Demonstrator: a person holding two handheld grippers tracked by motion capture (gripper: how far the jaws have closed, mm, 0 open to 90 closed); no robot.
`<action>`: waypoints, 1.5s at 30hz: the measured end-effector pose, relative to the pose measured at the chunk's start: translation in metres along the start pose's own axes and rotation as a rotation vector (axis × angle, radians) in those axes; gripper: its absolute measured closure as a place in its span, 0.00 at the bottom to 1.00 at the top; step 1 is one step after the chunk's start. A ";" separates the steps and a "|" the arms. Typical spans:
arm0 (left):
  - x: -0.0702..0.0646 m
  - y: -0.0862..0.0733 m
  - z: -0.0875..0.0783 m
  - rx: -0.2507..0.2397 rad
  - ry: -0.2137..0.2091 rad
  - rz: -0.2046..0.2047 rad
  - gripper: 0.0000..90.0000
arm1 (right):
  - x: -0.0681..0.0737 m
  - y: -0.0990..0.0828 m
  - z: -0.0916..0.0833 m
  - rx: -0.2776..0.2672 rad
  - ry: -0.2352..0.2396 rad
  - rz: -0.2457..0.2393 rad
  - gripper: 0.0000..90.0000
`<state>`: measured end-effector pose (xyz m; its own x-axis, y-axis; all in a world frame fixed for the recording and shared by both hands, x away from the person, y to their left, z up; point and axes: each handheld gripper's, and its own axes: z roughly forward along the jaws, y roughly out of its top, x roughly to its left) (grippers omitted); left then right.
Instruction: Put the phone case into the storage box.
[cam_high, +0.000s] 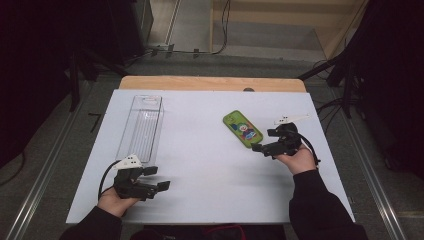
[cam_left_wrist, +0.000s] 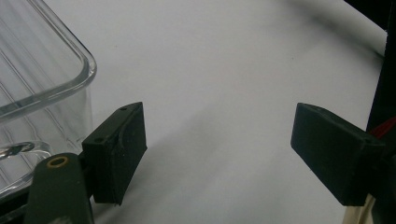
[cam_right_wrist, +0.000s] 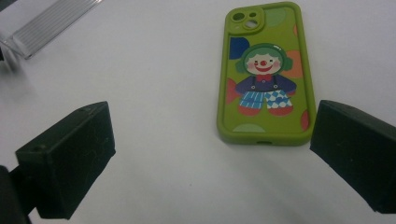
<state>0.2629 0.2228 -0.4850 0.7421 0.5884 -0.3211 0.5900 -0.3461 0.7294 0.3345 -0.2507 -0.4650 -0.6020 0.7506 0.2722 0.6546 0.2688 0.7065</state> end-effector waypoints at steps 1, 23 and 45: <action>0.000 0.000 0.000 0.000 0.000 0.000 0.21 | -0.001 0.002 0.000 0.004 -0.002 -0.001 0.00; 0.000 0.000 0.000 -0.001 -0.002 0.001 0.21 | -0.009 0.031 0.016 0.029 -0.010 -0.004 0.00; 0.000 0.000 0.000 0.000 -0.002 -0.001 0.21 | -0.012 0.054 0.042 0.030 -0.027 -0.028 0.00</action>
<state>0.2630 0.2230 -0.4855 0.7419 0.5873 -0.3235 0.5910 -0.3449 0.7292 0.3964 -0.2197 -0.4571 -0.6081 0.7584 0.2344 0.6513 0.3079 0.6936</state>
